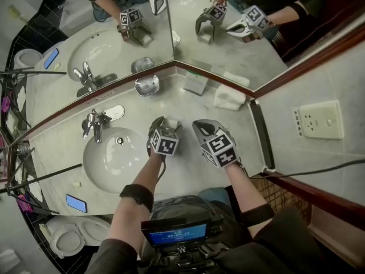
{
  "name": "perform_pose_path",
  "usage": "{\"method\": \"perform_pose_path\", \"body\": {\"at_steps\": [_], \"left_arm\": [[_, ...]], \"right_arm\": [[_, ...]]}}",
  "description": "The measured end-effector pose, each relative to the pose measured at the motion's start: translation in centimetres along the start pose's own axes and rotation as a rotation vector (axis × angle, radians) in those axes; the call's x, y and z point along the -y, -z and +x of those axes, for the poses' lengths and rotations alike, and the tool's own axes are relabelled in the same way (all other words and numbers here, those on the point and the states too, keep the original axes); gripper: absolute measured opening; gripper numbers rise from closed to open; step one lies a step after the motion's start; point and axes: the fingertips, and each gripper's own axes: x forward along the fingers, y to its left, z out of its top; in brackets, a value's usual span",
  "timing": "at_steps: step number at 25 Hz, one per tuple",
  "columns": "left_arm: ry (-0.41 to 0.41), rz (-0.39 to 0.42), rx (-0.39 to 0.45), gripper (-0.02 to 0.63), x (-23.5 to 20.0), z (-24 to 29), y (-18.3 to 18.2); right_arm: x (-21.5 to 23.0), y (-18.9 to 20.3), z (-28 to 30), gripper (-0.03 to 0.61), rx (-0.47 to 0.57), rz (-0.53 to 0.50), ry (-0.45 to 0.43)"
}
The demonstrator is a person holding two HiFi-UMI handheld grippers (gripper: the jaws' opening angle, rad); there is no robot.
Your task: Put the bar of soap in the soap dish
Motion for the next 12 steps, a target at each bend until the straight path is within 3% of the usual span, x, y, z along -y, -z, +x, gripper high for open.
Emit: {"method": "perform_pose_path", "body": {"at_steps": [5,12], "left_arm": [[-0.016,0.013,0.047,0.343,-0.1,-1.8,-1.3],[-0.068,-0.007,0.244,0.088,-1.3,-9.1,-4.6]], "right_arm": [[-0.6,-0.2,0.3,0.020,0.001,-0.005,-0.012],[-1.9,-1.8,0.4,0.020,0.032,-0.034,-0.036]]}}
